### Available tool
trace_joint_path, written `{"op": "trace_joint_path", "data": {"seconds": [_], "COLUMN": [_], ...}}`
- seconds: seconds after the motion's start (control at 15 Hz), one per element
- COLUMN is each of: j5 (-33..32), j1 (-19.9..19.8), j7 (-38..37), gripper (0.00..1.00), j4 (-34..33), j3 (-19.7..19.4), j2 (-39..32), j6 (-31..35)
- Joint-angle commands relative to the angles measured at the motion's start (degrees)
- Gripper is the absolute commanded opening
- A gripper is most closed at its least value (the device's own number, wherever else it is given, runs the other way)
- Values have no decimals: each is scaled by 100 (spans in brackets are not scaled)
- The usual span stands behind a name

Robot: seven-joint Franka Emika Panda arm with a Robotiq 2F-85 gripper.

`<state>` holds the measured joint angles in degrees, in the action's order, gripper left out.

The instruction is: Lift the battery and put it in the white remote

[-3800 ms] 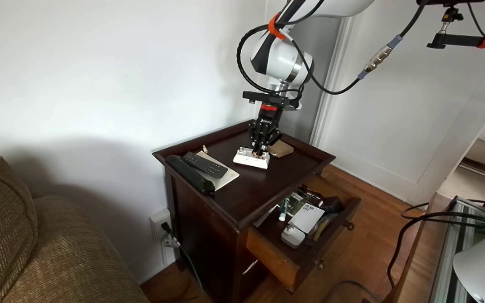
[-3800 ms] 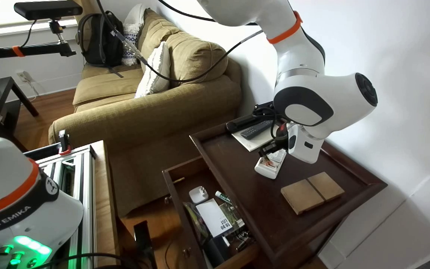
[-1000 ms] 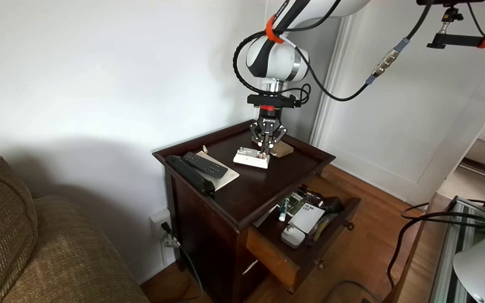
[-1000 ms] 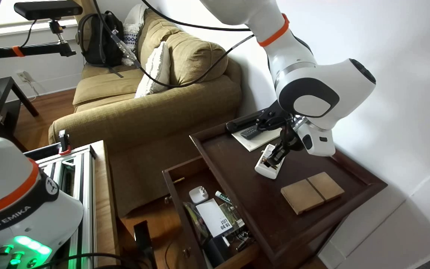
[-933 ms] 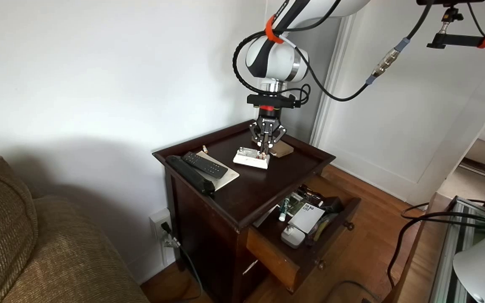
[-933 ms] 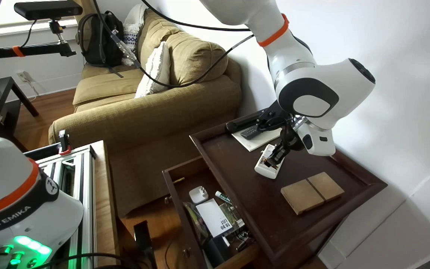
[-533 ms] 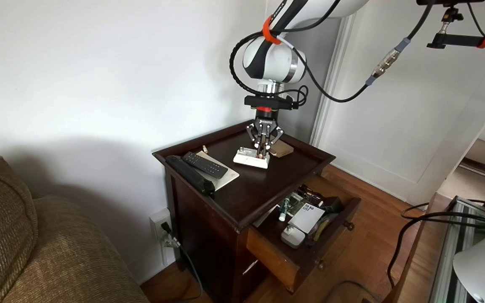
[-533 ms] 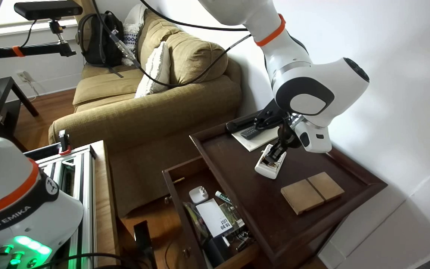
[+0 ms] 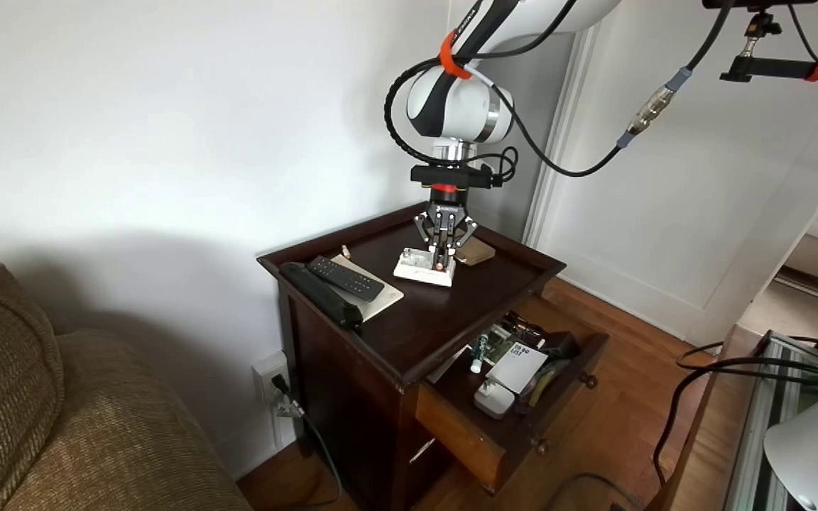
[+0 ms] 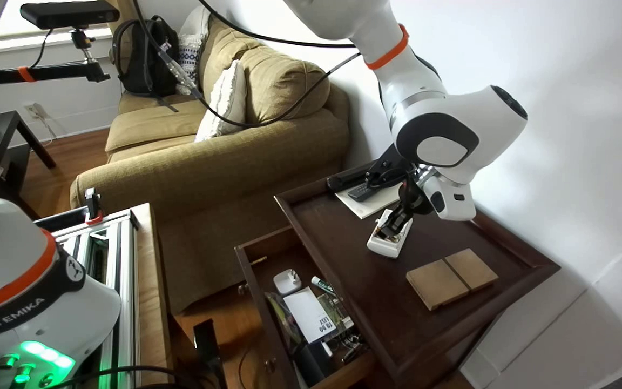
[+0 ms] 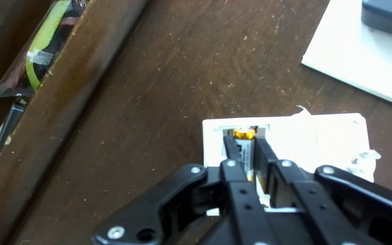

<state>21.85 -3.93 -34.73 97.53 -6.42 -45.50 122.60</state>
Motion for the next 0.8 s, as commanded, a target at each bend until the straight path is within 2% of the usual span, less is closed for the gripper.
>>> {"op": "trace_joint_path", "data": {"seconds": [0.0, 0.07, 0.2, 0.4, 0.6, 0.73], "j5": [-158, -194, -237, -274, -273, -275], "j1": [46, 51, 58, 55, 43, 47], "j7": [50, 56, 46, 40, 65, 65], "gripper": [4, 4, 43, 61, 86, 99], "j4": [-26, -30, -25, -25, -37, -43], "j3": [-47, -56, -65, -77, -63, -62], "j2": [-98, -99, -91, -75, -50, -46], "j6": [118, 106, 130, 129, 138, 144]}}
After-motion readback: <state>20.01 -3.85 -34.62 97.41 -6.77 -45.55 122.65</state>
